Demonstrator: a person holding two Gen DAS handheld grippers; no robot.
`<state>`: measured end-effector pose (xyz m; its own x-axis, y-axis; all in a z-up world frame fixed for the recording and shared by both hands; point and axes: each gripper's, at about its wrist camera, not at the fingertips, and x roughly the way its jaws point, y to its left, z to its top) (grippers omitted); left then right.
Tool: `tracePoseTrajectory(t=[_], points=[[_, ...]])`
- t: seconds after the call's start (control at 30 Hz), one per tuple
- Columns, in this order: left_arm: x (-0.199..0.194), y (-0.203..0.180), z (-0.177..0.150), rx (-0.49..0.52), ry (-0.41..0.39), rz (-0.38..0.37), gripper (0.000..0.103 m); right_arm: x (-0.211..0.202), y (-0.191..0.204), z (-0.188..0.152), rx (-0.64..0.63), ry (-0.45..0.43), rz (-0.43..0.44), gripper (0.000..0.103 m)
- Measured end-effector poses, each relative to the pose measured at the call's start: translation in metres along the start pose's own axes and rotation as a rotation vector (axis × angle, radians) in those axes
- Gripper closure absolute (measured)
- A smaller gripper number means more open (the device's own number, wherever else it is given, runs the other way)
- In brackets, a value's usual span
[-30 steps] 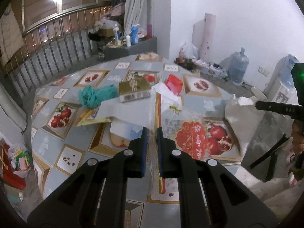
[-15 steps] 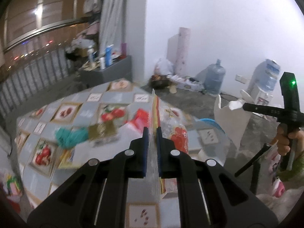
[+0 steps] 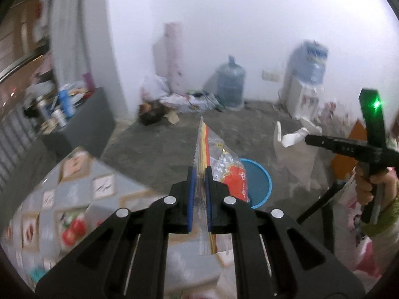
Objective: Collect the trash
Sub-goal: 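Lift snack bag with left tool while right tool carries glove toward wastebasket, then open left tool to drop snack bag while right tool releases glove into wastebasket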
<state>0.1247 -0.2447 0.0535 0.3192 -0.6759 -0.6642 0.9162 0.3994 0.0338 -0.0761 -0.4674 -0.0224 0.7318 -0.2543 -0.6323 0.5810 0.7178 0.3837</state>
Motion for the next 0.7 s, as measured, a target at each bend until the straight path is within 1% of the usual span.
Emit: tracePoseTrajectory(t=[0.03, 0.07, 0.13, 0.17, 0.23, 0.27, 0.4, 0.5, 0.57, 0.7], points=[[0.018, -0.004, 0.007, 0.014, 0.026, -0.013, 0.097, 0.007, -0.008, 0.003, 0.020, 0.006, -0.004, 0.096], [0.044, -0.009, 0.014, 0.028, 0.066, -0.024, 0.097, 0.016, -0.018, 0.005, 0.041, 0.017, -0.017, 0.096], [0.079, -0.018, 0.021, 0.062, 0.119, -0.024, 0.097, 0.035, -0.032, 0.008, 0.067, 0.036, -0.030, 0.096], [0.103, -0.023, 0.025, 0.087, 0.153, -0.026, 0.097, 0.047, -0.041, 0.010, 0.082, 0.047, -0.038, 0.096], [0.138, -0.030, 0.030, 0.103, 0.208, -0.038, 0.097, 0.069, -0.054, 0.013, 0.102, 0.067, -0.045, 0.096], [0.162, -0.035, 0.031, 0.104, 0.246, -0.047, 0.097, 0.081, -0.061, 0.015, 0.111, 0.077, -0.055, 0.096], [0.232, -0.053, 0.032, 0.146, 0.338, -0.043, 0.099, 0.129, -0.085, 0.015, 0.139, 0.133, -0.085, 0.096], [0.272, -0.062, 0.029, 0.147, 0.385, -0.055, 0.099, 0.165, -0.101, 0.011, 0.160, 0.176, -0.109, 0.096], [0.293, -0.067, 0.028, 0.138, 0.406, -0.068, 0.099, 0.181, -0.109, 0.007, 0.180, 0.196, -0.119, 0.096], [0.325, -0.076, 0.027, 0.110, 0.425, -0.090, 0.099, 0.216, -0.129, 0.001, 0.234, 0.239, -0.137, 0.096]])
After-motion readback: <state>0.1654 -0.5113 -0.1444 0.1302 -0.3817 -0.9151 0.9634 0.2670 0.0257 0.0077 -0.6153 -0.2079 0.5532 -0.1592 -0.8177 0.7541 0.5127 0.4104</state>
